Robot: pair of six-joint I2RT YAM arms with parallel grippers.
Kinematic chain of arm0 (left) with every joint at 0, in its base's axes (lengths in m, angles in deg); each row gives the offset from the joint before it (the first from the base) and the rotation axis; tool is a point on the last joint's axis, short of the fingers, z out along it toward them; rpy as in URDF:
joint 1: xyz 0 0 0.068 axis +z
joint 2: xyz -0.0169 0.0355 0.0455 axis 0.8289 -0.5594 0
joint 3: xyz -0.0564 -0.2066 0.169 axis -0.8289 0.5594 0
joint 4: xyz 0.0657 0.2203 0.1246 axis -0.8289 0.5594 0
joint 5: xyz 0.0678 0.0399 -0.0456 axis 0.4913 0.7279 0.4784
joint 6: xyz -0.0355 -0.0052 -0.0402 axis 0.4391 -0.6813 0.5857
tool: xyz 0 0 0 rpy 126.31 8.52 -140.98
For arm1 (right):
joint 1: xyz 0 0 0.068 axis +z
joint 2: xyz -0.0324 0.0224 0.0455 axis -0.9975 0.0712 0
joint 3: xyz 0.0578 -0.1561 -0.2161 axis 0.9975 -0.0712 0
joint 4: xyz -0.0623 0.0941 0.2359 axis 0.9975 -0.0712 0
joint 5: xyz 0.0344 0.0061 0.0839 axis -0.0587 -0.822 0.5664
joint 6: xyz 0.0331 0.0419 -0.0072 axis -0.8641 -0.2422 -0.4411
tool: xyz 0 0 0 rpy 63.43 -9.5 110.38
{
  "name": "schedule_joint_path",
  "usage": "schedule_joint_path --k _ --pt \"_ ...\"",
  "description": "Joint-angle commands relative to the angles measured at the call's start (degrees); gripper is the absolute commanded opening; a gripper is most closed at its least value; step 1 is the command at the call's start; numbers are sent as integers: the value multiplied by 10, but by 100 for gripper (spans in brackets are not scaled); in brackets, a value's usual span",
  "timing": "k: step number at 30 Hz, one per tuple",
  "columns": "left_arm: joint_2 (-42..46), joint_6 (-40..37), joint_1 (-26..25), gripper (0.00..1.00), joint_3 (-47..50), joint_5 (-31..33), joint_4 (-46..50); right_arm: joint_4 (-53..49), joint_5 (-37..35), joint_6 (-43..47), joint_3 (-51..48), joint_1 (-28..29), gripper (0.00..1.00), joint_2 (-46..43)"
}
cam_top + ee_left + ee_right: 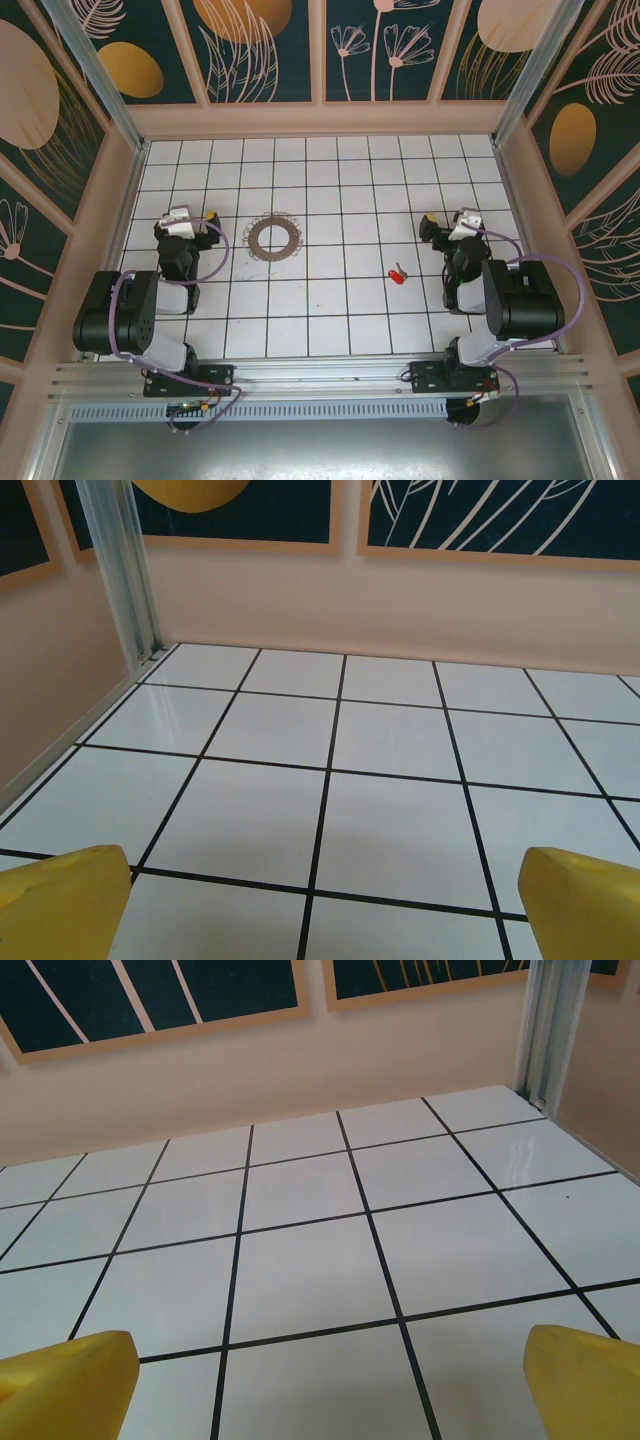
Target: Put the keys on the keyring
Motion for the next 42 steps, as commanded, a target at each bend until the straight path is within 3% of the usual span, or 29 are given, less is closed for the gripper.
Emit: schedule_joint_path --k 1,37,42 --pt "1 1 3 99 5 -4 -22 16 -7 10 4 6 99 4" --pt "2 2 4 99 5 -4 -21 9 -12 4 7 -2 99 4" --pt "28 -7 3 99 -14 -28 35 -48 -109 6 17 25 99 -51"
